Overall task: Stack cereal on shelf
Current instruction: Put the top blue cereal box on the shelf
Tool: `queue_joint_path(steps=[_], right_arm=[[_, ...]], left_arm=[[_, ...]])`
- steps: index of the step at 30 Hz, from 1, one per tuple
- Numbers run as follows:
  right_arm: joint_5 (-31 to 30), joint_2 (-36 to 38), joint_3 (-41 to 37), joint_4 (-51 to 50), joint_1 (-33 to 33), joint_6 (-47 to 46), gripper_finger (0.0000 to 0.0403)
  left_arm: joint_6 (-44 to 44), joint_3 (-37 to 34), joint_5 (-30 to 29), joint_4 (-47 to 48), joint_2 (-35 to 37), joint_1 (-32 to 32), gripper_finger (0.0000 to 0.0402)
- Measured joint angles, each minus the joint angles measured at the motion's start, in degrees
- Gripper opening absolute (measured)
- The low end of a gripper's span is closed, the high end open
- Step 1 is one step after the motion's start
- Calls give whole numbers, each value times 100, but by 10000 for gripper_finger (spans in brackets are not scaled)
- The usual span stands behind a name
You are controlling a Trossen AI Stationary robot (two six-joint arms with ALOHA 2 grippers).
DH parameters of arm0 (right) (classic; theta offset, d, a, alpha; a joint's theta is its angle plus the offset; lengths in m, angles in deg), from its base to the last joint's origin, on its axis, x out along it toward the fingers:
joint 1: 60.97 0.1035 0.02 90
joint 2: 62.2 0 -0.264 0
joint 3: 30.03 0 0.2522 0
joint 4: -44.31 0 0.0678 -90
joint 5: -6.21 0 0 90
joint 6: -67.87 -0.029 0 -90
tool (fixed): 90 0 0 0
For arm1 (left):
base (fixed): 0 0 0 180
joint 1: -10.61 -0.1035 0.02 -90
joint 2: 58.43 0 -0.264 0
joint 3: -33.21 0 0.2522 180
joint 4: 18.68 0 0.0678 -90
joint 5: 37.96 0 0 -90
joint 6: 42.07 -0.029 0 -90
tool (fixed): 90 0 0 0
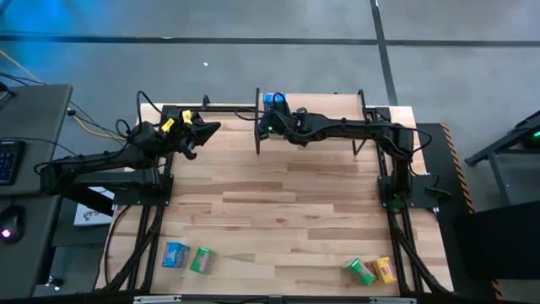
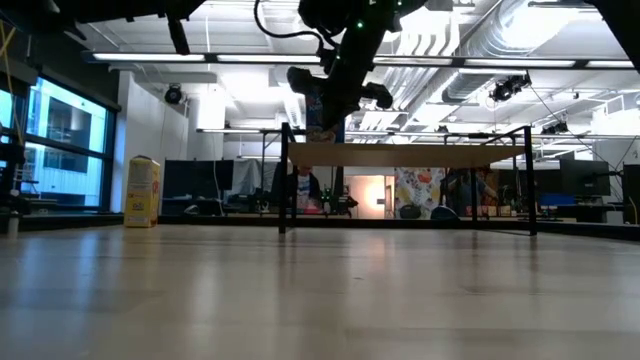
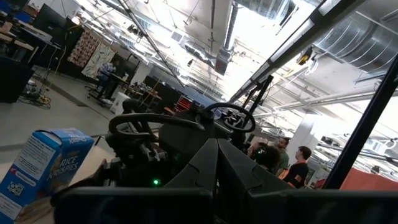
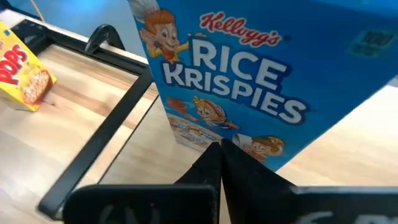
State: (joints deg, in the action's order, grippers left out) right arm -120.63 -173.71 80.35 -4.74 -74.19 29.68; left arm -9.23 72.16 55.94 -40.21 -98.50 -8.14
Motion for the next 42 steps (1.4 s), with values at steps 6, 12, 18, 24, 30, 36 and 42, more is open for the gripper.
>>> queue_joint_path(steps=[6, 12, 18, 24, 30, 36, 42], right_arm=[[126, -76, -7, 197, -102, 486, 0], [301, -127, -7, 383, -151, 719, 0], [312, -129, -7, 518, -172, 718, 0], [321, -129, -7, 704, -199, 569, 0], [337, -129, -7, 766, -263, 385, 0], [344, -129, -7, 998, -317, 386, 0], [361, -129, -7, 1002, -343, 602, 0]], left_arm=[[11, 0, 0, 0, -2, 2, 0], [115, 1, 0, 3, 0, 0, 0], [118, 2, 0, 13, -2, 0, 0], [118, 0, 0, 13, 0, 1, 0], [143, 2, 0, 13, -2, 0, 0], [144, 2, 0, 84, -2, 0, 0], [144, 2, 0, 114, -2, 0, 0]])
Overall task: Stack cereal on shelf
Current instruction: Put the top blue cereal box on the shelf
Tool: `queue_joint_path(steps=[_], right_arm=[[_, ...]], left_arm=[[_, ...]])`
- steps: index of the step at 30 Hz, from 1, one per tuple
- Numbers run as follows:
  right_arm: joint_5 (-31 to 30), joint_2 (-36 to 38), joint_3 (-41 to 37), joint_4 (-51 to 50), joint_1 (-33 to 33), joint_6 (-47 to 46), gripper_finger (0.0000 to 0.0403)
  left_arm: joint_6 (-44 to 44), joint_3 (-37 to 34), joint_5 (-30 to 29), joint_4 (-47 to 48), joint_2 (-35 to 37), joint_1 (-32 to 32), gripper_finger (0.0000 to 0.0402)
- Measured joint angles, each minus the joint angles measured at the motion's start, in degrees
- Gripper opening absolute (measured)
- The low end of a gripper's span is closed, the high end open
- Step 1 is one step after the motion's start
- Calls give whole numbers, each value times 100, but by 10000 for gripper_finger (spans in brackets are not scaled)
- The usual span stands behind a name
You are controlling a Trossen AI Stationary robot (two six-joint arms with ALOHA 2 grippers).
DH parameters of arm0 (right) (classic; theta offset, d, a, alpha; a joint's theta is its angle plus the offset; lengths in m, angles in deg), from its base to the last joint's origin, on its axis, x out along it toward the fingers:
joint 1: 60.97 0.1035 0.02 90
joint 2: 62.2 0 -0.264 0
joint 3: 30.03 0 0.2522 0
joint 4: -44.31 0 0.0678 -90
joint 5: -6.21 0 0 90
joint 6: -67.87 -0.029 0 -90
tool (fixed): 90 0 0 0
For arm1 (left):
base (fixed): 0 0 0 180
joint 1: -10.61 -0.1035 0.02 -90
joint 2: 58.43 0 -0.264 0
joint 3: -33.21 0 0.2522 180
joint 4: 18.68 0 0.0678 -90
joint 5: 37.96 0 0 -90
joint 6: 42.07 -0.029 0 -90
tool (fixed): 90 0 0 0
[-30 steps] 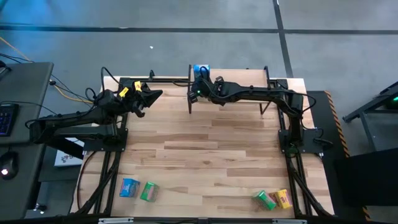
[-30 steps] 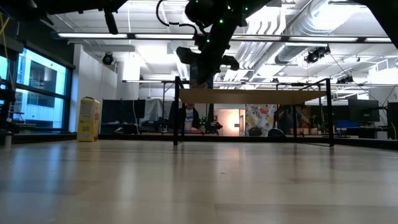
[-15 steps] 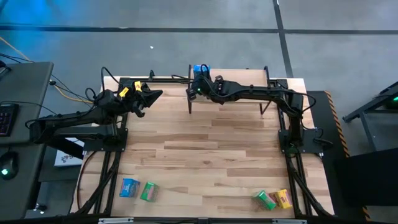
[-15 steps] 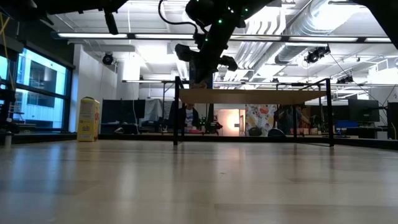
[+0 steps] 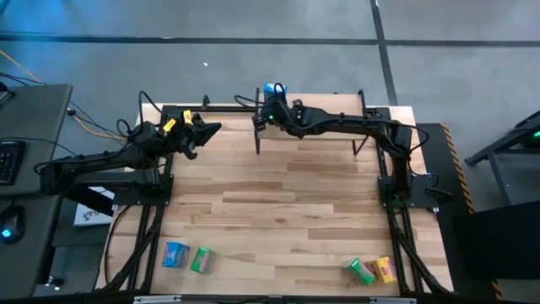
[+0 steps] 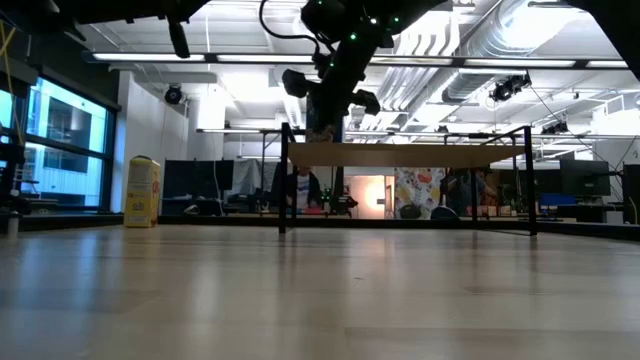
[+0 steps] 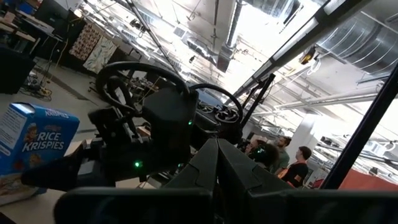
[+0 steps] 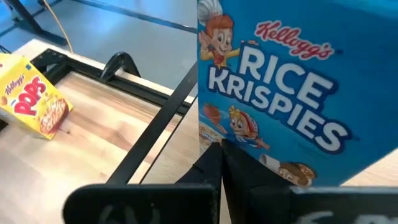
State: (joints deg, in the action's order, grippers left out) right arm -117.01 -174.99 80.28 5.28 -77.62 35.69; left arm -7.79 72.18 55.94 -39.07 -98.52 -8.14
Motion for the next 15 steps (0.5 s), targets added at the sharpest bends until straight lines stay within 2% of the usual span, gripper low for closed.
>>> queue_joint_path(steps=[8, 15], right_arm=[[406, 0, 0, -292, 0, 271, 0], [477, 0, 2, -710, -26, 249, 0]], left_arm=[[0, 0, -1, 2, 0, 1, 0], [2, 0, 0, 2, 0, 0, 0]])
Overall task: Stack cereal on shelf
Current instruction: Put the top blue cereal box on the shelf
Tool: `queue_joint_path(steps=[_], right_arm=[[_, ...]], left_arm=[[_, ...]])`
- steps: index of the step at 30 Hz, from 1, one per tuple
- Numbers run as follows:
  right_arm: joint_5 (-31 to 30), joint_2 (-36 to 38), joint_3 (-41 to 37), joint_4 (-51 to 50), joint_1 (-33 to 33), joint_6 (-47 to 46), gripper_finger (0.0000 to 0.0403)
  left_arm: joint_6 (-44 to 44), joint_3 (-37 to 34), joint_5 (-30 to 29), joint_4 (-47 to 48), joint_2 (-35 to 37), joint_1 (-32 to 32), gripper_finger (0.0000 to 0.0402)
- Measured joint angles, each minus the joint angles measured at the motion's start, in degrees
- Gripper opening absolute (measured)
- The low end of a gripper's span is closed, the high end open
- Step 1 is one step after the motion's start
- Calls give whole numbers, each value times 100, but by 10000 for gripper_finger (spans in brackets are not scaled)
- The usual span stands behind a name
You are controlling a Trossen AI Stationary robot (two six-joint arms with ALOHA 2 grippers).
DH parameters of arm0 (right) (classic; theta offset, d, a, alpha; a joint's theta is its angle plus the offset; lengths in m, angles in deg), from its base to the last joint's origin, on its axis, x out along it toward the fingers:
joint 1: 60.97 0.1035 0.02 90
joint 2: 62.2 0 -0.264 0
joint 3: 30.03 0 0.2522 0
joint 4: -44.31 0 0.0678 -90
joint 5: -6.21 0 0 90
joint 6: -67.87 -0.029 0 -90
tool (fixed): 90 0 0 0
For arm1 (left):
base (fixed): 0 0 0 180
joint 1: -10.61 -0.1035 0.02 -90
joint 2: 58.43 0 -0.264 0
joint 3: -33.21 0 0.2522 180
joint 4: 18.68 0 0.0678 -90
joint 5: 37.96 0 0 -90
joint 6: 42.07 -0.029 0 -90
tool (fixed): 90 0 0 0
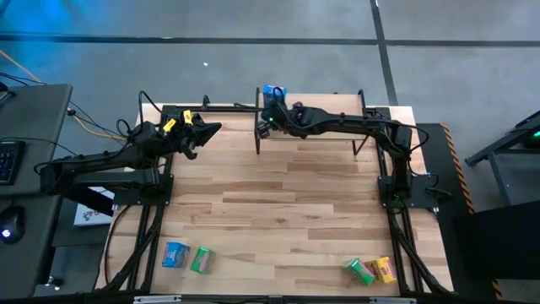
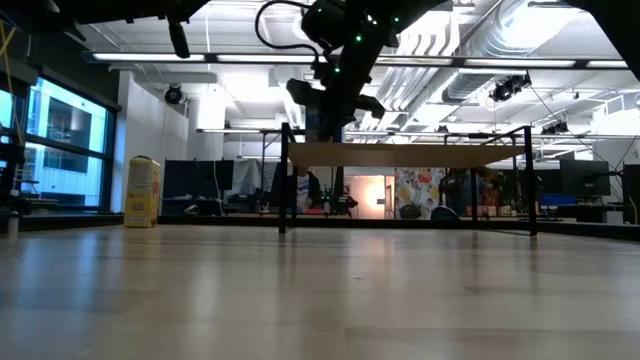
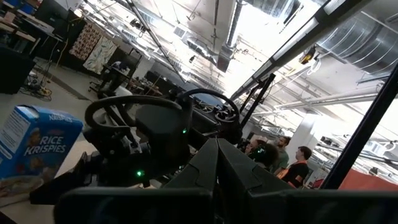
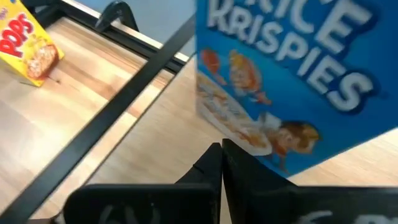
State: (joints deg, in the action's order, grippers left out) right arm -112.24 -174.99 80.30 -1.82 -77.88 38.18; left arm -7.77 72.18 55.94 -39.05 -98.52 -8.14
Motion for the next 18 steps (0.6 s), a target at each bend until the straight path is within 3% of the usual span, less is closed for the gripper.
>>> queue_joint_path(steps=[18], right_arm=[[-140, 2, 0, -171, -252, 20, 0]], left_arm=[[4, 0, 0, 0, 0, 0, 0]])
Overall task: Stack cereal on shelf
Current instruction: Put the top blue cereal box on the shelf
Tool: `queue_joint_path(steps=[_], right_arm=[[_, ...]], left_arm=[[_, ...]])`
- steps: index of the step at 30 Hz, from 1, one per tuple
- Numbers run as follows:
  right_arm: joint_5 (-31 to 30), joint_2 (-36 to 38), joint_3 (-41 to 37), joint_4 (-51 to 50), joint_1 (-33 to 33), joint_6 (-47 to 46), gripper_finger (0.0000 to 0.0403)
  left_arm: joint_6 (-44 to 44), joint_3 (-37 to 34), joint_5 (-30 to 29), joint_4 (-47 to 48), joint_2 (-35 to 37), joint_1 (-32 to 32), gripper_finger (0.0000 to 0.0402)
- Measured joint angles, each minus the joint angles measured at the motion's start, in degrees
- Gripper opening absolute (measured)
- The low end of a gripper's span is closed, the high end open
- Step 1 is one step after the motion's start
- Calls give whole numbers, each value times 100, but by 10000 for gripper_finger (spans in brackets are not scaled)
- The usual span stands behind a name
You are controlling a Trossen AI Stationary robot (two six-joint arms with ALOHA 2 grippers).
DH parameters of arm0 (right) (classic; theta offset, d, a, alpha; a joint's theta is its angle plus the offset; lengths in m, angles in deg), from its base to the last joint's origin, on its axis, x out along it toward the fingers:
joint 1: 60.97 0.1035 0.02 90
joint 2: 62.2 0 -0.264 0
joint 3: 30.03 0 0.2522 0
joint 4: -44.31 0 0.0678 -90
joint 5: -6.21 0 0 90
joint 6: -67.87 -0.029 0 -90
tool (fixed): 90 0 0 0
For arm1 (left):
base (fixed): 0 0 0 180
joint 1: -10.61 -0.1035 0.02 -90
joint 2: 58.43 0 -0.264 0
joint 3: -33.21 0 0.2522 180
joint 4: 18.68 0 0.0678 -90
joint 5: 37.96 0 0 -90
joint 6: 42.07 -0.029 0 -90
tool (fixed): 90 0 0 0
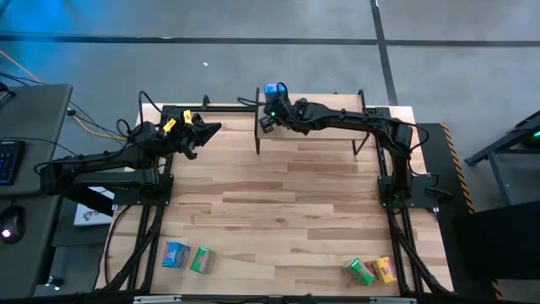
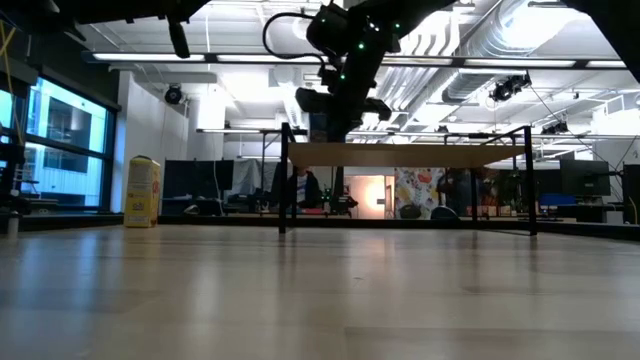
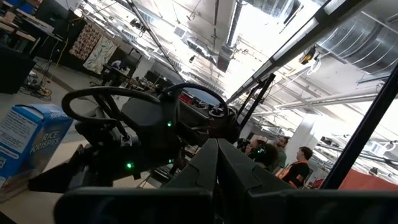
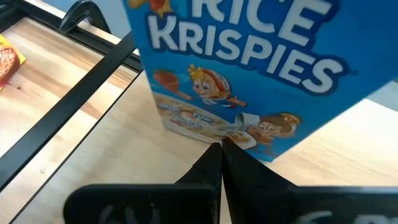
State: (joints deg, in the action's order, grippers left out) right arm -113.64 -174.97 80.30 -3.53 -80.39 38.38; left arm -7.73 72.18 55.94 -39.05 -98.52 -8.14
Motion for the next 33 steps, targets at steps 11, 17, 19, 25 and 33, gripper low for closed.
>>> queue_joint_path(steps=[11, 17, 19, 25, 33], right_arm=[[278, -32, 4, 136, -46, -151, 0], [628, -236, 9, 498, -9, -282, 0], [625, -262, 9, 557, -5, -351, 0], [528, -275, 9, 621, 4, -353, 0], [461, -284, 7, 915, 4, -364, 0]], left_arm=[[-2, 0, -2, 4, 0, 0, 0], [-2, 0, -2, 36, 0, 2, 0], [-2, 0, -2, 69, 0, 2, 0], [-2, 0, -2, 142, -2, 2, 0], [-2, 0, -2, 138, 0, 2, 0]])
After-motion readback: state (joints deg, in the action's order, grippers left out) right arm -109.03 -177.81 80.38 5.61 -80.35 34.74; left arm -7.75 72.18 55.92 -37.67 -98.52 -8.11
